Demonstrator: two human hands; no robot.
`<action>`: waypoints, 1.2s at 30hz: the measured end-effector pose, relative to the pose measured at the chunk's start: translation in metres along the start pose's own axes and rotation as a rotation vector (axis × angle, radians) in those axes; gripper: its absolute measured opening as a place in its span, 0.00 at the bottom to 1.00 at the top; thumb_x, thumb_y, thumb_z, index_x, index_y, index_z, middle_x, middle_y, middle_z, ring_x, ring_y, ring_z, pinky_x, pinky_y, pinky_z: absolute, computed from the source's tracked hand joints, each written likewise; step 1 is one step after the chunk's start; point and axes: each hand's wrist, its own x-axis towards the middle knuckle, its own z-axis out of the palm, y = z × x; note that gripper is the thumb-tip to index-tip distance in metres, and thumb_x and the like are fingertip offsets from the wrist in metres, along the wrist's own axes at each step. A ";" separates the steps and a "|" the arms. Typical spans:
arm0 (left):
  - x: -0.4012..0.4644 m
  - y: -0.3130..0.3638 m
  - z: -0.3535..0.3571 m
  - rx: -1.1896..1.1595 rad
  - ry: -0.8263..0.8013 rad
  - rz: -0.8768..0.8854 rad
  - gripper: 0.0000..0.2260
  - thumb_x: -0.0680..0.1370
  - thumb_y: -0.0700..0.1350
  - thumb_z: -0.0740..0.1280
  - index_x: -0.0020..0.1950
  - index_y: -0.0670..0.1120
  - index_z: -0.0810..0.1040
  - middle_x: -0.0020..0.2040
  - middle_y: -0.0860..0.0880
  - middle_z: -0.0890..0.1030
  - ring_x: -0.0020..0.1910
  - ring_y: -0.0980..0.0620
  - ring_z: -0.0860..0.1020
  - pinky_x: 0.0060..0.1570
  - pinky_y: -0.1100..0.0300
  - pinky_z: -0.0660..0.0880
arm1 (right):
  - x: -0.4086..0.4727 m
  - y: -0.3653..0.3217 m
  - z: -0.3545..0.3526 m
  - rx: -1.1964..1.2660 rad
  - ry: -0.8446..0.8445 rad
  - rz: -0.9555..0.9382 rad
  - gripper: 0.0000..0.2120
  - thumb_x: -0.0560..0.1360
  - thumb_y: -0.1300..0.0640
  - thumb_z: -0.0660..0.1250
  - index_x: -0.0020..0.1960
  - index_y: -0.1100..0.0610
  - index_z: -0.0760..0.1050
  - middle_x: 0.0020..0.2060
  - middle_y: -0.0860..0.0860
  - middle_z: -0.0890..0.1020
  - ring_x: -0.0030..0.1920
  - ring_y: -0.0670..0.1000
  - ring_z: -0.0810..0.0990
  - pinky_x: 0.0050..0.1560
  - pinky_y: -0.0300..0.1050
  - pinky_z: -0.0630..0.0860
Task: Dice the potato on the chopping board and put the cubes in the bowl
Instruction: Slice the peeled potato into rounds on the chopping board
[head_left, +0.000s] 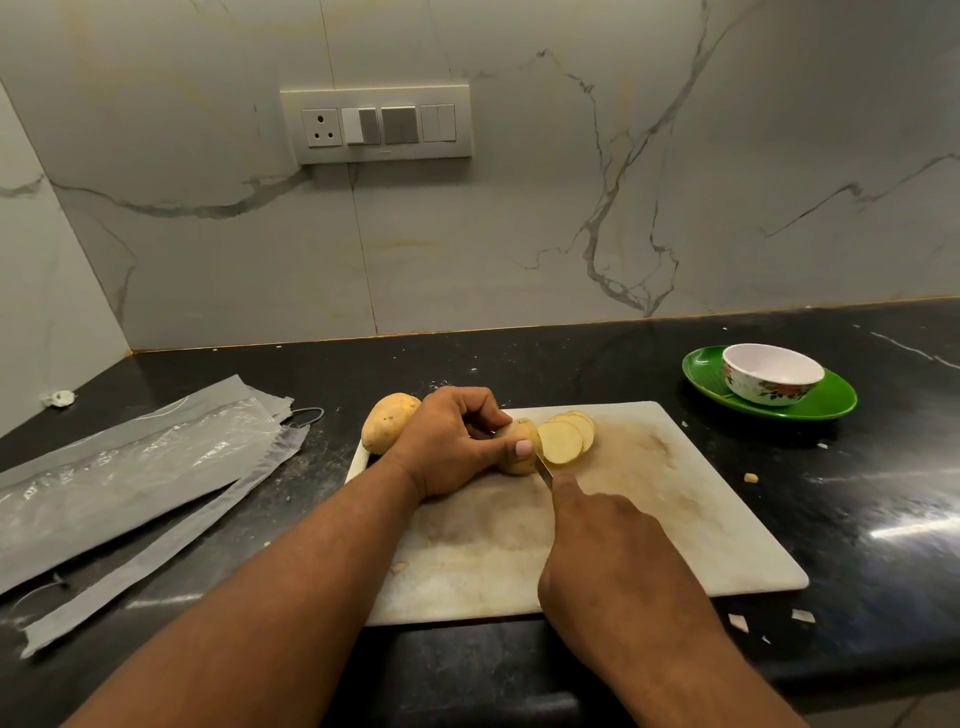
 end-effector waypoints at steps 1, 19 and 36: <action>0.000 0.000 0.000 -0.003 0.000 0.006 0.12 0.69 0.52 0.82 0.39 0.51 0.79 0.42 0.46 0.84 0.40 0.56 0.78 0.40 0.64 0.77 | 0.003 -0.001 0.000 0.001 0.003 0.005 0.28 0.81 0.56 0.60 0.79 0.50 0.56 0.64 0.50 0.75 0.51 0.47 0.73 0.49 0.38 0.70; 0.001 -0.004 0.000 0.066 0.014 0.018 0.12 0.71 0.53 0.81 0.44 0.48 0.81 0.44 0.53 0.84 0.42 0.55 0.80 0.43 0.60 0.80 | -0.019 0.008 -0.032 -0.020 -0.079 -0.022 0.18 0.80 0.55 0.63 0.69 0.49 0.68 0.61 0.49 0.75 0.52 0.48 0.73 0.49 0.38 0.67; -0.005 0.006 -0.003 0.010 0.029 0.003 0.15 0.70 0.49 0.82 0.52 0.49 0.82 0.43 0.50 0.82 0.38 0.62 0.78 0.40 0.67 0.78 | -0.009 0.002 -0.020 0.017 0.043 0.015 0.20 0.79 0.56 0.59 0.70 0.48 0.69 0.57 0.49 0.77 0.48 0.47 0.73 0.46 0.38 0.68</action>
